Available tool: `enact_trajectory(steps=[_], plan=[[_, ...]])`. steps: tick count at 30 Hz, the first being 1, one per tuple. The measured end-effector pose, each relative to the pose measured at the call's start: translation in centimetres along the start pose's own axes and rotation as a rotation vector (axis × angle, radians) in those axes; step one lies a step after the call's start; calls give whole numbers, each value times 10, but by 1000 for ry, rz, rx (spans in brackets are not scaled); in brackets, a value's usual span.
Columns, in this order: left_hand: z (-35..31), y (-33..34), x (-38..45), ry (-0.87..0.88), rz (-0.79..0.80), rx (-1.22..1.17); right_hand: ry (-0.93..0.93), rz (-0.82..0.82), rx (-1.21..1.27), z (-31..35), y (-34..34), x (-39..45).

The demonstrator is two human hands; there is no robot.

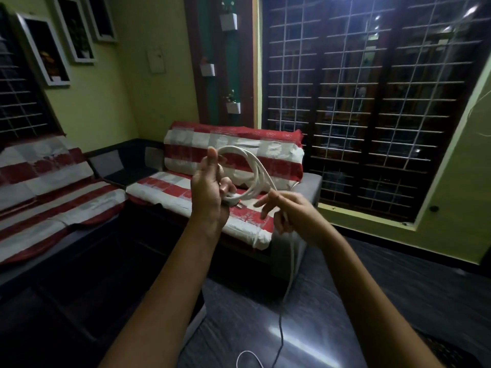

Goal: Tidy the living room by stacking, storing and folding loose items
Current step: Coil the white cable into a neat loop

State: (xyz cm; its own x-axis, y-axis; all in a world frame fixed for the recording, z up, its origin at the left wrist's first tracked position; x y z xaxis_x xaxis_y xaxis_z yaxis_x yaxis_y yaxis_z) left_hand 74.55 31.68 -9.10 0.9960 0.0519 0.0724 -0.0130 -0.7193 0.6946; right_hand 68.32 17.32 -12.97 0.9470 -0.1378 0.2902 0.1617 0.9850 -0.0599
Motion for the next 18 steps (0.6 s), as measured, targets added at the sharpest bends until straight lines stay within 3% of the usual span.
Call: enact_trajectory(steps=[3,5,8,14,18], plan=[[-6,-6,-4,119,-147,-94,42,31,368,-11,35,-17],[-3,-5,-14,172,-217,-129,25,-100,499,-14,51,-17],[9,-1,-24,214,-237,-133,90,-288,583,-17,64,-15],[15,2,-28,244,-175,-88,83,-278,600,-6,63,-15],[16,0,-39,410,-166,209,47,-333,545,3,57,-16]])
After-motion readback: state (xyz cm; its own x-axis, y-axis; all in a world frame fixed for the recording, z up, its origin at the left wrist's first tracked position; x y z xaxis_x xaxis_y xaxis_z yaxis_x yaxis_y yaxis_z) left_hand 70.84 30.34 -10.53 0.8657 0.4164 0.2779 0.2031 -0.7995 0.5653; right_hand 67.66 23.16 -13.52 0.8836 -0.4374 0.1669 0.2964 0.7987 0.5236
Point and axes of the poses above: each hand's wrist, its own x-axis towards the middle knuckle, its own y-axis out of the palm, z = x × y, the point moved 8 cm from there along x, towards the middle knuckle, and after that the axes turned 14 degrees about -z, right-handed, at the moved point
